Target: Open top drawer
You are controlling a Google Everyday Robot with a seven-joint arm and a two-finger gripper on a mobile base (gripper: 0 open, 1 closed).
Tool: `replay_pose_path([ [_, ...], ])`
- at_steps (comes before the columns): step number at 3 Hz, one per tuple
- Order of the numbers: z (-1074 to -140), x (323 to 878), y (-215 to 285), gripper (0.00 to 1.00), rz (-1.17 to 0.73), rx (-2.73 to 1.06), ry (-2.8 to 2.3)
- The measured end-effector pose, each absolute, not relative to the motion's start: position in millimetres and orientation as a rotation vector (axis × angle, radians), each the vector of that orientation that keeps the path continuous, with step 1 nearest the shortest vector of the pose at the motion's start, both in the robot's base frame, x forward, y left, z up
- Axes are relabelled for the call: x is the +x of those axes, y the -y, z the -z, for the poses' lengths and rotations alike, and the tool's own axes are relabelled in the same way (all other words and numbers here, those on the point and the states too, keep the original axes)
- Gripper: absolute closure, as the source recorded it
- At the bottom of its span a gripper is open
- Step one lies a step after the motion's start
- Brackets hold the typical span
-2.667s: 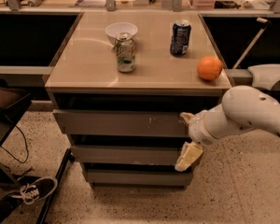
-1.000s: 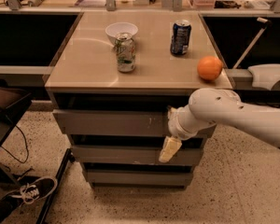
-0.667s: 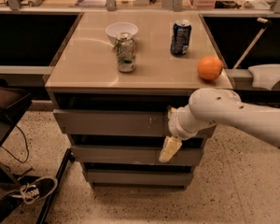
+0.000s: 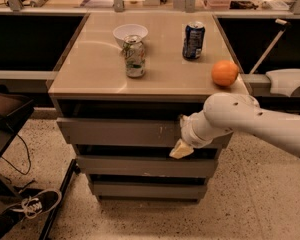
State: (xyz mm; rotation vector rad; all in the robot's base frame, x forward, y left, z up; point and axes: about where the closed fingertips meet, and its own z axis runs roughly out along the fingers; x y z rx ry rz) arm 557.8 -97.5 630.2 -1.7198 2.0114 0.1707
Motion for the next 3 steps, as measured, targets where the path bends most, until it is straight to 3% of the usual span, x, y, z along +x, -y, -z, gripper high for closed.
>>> replay_pose_path([
  [2, -638.6, 557.8, 97.5, 0.88, -0.171, -1.72, -2.011],
  [3, -646.7, 557.8, 97.5, 1.0, -0.171, -1.72, -2.011],
])
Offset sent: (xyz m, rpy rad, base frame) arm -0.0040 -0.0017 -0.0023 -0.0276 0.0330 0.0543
